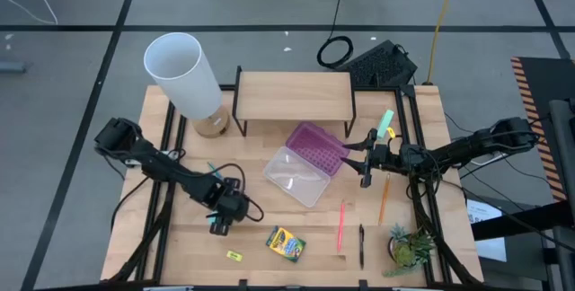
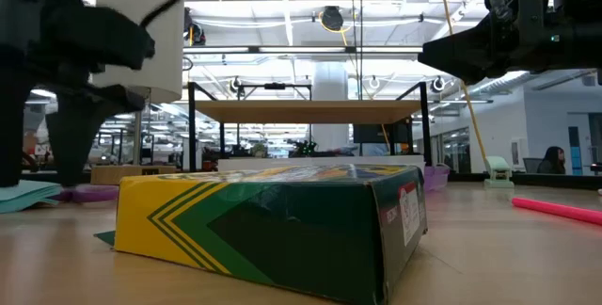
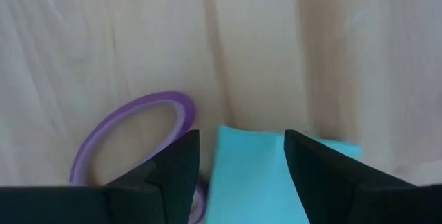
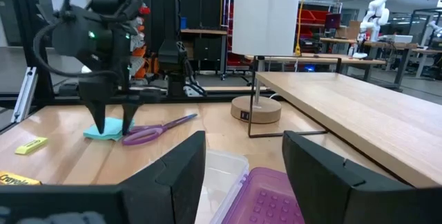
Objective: Pack school essentials
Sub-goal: Put the sticky note into the supply box
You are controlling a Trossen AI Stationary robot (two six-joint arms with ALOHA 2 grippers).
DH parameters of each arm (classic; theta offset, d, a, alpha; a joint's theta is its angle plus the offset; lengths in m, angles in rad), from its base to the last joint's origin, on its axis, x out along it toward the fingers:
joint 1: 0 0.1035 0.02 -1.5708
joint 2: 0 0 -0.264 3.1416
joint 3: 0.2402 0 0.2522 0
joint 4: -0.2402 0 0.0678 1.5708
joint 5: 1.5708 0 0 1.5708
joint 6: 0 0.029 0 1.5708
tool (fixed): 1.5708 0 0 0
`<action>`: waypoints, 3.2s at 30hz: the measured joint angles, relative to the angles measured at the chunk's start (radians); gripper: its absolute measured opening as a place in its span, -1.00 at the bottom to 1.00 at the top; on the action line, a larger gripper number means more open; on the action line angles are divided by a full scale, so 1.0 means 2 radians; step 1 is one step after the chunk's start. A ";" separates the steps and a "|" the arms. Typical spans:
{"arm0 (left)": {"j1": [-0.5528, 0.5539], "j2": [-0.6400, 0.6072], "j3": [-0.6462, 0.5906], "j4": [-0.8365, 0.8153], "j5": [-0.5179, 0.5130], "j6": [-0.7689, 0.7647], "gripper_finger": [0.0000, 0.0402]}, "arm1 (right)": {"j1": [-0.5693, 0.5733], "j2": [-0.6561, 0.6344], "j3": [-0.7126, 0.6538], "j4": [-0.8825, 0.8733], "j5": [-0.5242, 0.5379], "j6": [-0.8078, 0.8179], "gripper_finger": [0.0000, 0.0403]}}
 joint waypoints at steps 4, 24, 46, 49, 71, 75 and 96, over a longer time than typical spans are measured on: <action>0.007 0.013 0.000 0.002 0.017 0.017 0.06 | 0.000 0.000 0.000 0.000 0.000 0.000 -0.08; 0.003 0.048 0.002 -0.001 0.060 0.029 -0.77 | 0.000 0.000 0.000 -0.002 0.000 0.000 -0.08; 0.130 -0.010 0.218 -0.048 -0.136 0.052 -0.86 | 0.001 0.000 0.000 -0.012 0.000 0.036 -0.08; 0.170 -0.013 0.214 0.016 -0.133 0.060 -0.80 | 0.001 0.000 0.000 -0.021 0.000 0.036 -0.08; 0.276 0.133 0.183 0.145 0.022 0.009 -0.58 | 0.001 0.000 0.000 -0.050 0.000 0.082 -0.08; 0.275 0.132 0.183 0.133 -0.026 0.007 -0.42 | 0.001 0.000 0.000 -0.057 0.000 0.099 -0.08; 0.251 0.155 0.184 0.072 -0.113 0.025 0.21 | 0.002 0.000 0.000 -0.068 -0.001 0.107 -0.08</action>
